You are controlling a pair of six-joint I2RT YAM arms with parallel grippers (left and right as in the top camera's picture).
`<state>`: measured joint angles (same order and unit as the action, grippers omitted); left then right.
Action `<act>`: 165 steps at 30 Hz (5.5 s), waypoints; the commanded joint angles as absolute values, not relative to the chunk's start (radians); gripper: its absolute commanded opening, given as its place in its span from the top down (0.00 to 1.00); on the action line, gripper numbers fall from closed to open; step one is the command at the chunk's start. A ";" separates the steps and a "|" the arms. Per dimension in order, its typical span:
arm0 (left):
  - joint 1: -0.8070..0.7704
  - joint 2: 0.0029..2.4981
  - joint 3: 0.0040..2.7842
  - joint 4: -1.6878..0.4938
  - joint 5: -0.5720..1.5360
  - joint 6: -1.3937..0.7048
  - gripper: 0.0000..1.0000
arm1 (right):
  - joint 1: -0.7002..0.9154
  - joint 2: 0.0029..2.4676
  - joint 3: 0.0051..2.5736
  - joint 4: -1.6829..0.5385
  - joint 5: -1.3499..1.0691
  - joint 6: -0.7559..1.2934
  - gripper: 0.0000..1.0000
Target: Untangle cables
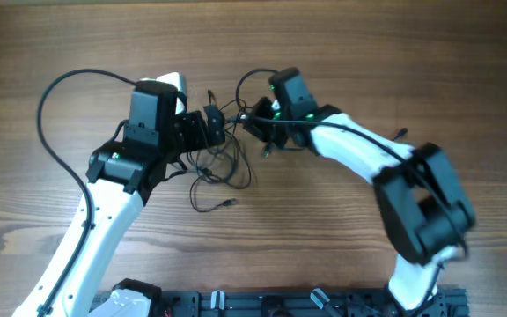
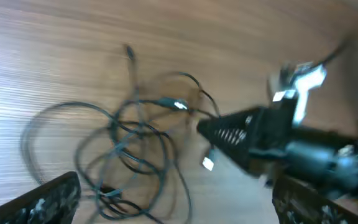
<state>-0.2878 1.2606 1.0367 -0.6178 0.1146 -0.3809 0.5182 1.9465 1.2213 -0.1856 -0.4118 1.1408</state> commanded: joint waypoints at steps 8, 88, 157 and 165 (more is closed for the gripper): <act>-0.299 1.449 1.031 -0.582 0.136 -0.236 0.00 | 0.509 1.797 1.214 -0.382 -0.289 1.144 0.56; 0.400 1.567 1.031 -0.667 0.150 -0.532 0.96 | -0.521 1.222 1.288 -0.752 -0.236 0.306 0.95; -0.146 1.414 1.033 -0.448 0.488 -1.056 0.96 | 0.580 1.789 1.163 -0.136 -0.710 -0.367 0.04; -0.146 1.414 1.032 -0.450 0.533 -0.993 0.55 | 0.526 1.734 1.166 -0.024 -0.599 -0.123 0.96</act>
